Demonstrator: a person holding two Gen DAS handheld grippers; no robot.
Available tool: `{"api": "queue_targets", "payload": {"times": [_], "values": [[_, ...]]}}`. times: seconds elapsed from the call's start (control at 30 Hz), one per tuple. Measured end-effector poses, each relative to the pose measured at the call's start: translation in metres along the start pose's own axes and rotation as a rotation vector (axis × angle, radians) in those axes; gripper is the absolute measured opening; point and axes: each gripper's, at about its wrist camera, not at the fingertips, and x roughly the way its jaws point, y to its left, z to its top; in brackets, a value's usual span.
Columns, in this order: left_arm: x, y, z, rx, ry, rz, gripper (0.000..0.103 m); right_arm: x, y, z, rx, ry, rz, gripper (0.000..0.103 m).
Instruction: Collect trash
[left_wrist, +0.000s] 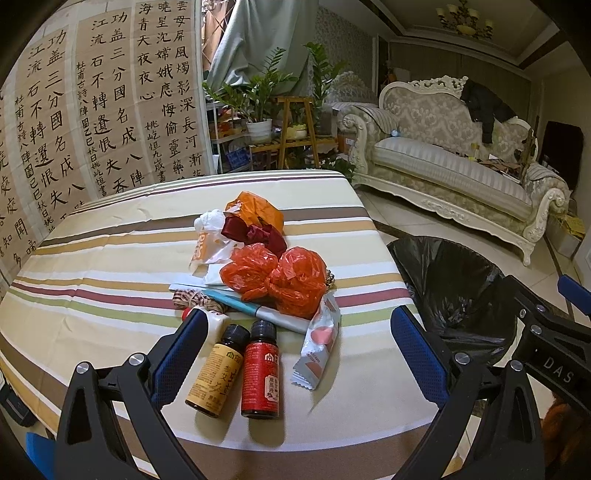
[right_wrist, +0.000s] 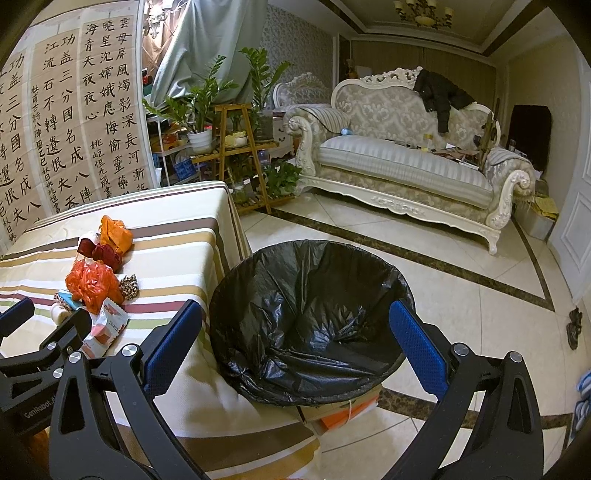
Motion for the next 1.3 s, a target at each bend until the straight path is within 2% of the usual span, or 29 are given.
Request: {"api": "queue_targets", "payload": {"times": [0.43, 0.87, 0.97, 1.0, 1.03, 1.1, 1.2, 1.3], "values": [[-0.003, -0.001, 0.002, -0.001, 0.0, -0.014, 0.096, 0.002, -0.001, -0.002, 0.003, 0.005, 0.003, 0.099], [-0.016, 0.029, 0.002, 0.001, 0.011, -0.021, 0.096, 0.001, 0.021, -0.006, -0.015, 0.022, 0.029, 0.099], [-0.016, 0.039, 0.0, -0.009, 0.014, -0.005, 0.09, 0.0, 0.031, -0.006, -0.032, 0.029, 0.042, 0.097], [-0.015, 0.043, 0.0, -0.012, 0.02, 0.0, 0.079, 0.001, 0.031, -0.005, -0.035, 0.034, 0.045, 0.093], [-0.014, 0.047, -0.001, -0.016, 0.029, 0.005, 0.074, 0.001, 0.034, -0.006, -0.038, 0.039, 0.051, 0.092], [-0.011, 0.051, -0.003, -0.023, 0.047, 0.0, 0.074, 0.001, 0.037, -0.006, -0.043, 0.049, 0.062, 0.09], [-0.009, 0.055, -0.007, -0.019, 0.062, 0.003, 0.074, 0.004, 0.039, -0.006, -0.046, 0.066, 0.067, 0.079], [-0.005, 0.06, -0.01, -0.028, 0.084, -0.002, 0.073, 0.004, 0.04, -0.008, -0.042, 0.079, 0.081, 0.079]]}}
